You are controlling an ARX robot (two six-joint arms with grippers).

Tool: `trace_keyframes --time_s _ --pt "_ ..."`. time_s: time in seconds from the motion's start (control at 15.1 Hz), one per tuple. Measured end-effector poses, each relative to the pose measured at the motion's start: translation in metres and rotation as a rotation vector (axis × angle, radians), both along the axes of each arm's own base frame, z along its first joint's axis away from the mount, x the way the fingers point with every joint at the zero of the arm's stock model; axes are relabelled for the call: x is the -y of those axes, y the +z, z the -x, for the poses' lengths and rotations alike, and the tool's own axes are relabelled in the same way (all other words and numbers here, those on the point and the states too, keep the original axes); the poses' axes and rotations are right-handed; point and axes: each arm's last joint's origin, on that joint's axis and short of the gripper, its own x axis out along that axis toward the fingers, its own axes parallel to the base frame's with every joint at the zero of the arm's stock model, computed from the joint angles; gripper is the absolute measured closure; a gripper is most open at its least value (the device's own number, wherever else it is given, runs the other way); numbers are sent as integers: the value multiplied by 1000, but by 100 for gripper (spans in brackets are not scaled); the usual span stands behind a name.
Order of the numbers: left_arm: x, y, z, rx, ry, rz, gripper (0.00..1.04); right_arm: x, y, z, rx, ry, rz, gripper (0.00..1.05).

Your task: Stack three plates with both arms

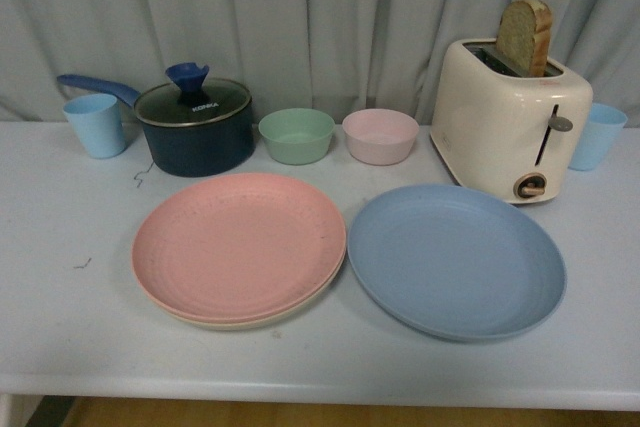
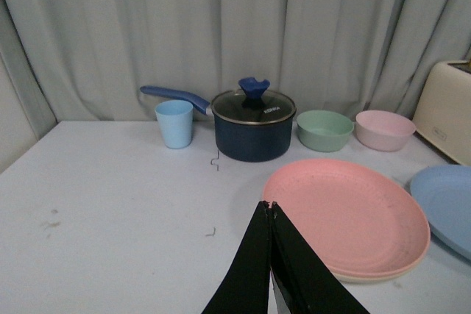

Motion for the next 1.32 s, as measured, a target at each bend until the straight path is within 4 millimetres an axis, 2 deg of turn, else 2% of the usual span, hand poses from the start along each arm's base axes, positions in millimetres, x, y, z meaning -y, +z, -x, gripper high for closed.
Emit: trace_keyframes --time_s 0.07,0.26,0.33,0.4,0.53,0.59,0.66,0.73,0.79,0.92,0.99,1.32 --pt "0 0 0 5 0 0 103 0 0 0 1 0 0 6" --pt "0 0 0 4 0 0 64 0 0 0 -3 5 -1 6" --pt "0 0 0 4 2 0 51 4 -2 -4 -136 159 -54 6" --pt "0 1 0 5 -2 0 39 13 0 -15 -199 264 -134 6" --pt "0 0 0 3 0 0 15 14 1 -32 -190 459 -178 6" --pt "0 0 0 5 0 0 5 20 2 -49 -170 389 -172 6" --pt "0 0 0 4 0 0 8 25 2 -65 -149 318 -160 6" --pt "0 0 0 4 0 0 7 33 5 -117 -86 147 -130 6" --pt "0 0 0 4 0 0 7 34 -4 -162 -112 18 -128 6" --pt "0 0 0 4 0 0 7 26 -26 -192 -212 -65 -126 6" --pt "0 0 0 4 0 0 7 16 -46 -210 -316 -120 -132 6" --pt "0 0 0 4 0 0 7 -12 -92 -253 -526 -248 -193 6"
